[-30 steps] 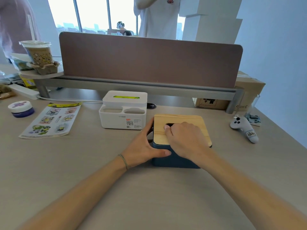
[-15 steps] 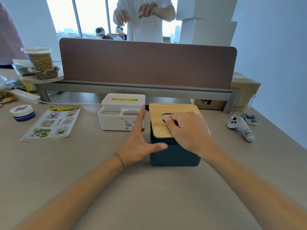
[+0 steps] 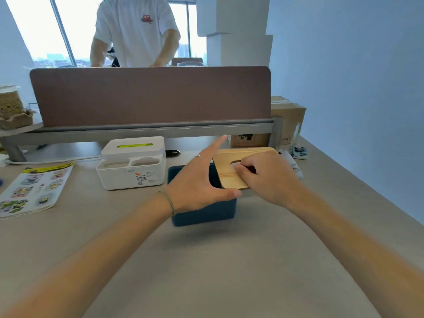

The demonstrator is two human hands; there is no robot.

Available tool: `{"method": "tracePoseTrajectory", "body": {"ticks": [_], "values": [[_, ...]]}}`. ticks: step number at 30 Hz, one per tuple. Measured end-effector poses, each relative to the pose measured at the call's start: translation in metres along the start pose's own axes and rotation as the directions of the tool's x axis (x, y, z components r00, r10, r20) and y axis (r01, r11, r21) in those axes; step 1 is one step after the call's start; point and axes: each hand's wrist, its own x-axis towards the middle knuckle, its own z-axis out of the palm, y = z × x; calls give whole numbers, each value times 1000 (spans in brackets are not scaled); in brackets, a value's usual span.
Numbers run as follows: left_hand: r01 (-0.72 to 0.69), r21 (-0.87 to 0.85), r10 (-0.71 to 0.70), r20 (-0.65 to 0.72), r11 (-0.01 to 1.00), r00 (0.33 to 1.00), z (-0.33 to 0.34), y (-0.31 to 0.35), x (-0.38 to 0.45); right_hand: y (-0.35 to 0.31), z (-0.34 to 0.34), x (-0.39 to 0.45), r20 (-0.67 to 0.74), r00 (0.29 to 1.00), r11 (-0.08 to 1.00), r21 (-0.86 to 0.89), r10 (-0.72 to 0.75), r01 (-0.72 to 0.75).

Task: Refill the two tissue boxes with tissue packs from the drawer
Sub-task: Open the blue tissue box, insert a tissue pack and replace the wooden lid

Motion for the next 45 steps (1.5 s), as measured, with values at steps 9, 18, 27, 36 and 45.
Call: {"method": "tracePoseTrajectory", "body": {"ticks": [9,18,27,36,45], "values": [[-98,99,87,112,990,990,69,53,36,66,-38,-60,70,985,987,22,155,-157],[-57,33,53,125,998,991,135,59,46,115,-30,-102,151,947,955,39,284,-293],[-10,114,-23,286,993,958,169,40,49,144,-5,-119,210,939,959,17,272,-281],[13,111,-52,353,994,934,179,27,45,157,5,-127,312,902,953,-40,298,-301],[-11,141,-43,374,990,926,179,32,39,148,2,-127,294,901,946,-48,319,-320]]}}
